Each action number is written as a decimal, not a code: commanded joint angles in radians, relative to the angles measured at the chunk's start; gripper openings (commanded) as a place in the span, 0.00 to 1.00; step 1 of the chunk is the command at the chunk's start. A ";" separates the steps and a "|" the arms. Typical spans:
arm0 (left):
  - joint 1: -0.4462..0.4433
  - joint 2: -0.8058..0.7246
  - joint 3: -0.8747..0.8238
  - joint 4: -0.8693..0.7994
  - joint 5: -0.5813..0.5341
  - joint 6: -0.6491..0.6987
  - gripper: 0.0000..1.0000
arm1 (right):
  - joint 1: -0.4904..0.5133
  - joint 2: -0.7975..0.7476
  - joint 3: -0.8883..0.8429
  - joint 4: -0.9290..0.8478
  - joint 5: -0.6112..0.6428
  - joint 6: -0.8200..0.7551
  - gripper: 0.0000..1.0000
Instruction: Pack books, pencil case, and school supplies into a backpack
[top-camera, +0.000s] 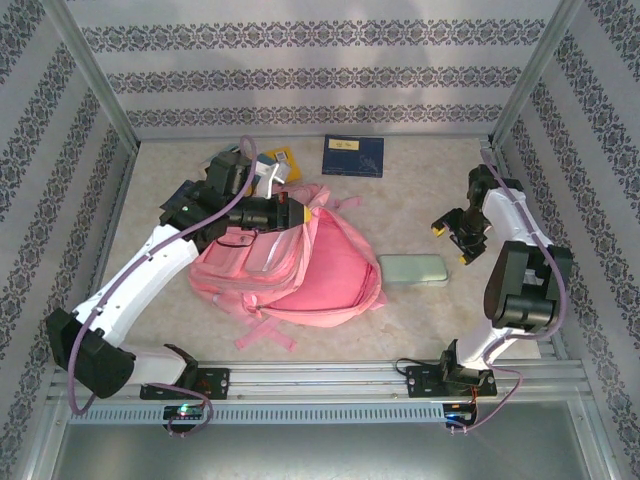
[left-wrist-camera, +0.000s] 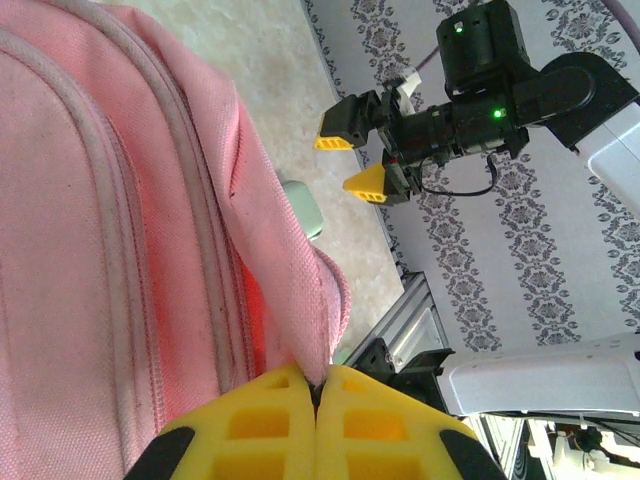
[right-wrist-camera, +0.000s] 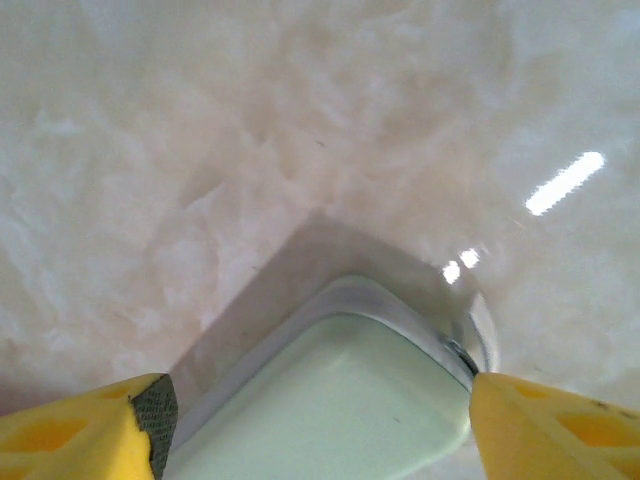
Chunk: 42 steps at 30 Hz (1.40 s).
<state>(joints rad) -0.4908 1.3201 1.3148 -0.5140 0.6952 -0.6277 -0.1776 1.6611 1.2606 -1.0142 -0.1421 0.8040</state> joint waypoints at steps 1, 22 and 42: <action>0.004 -0.048 -0.007 0.006 -0.012 0.023 0.00 | 0.023 -0.060 -0.041 -0.052 0.047 0.200 0.84; 0.003 -0.037 -0.015 0.030 0.010 -0.028 0.00 | 0.191 -0.175 -0.389 0.328 -0.041 0.724 0.98; 0.003 -0.014 0.044 -0.008 0.004 -0.025 0.00 | 0.199 -0.093 -0.413 0.523 -0.006 0.683 0.77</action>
<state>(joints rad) -0.4908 1.3087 1.3033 -0.5182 0.6807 -0.6548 0.0177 1.5776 0.8471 -0.5079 -0.1799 1.5131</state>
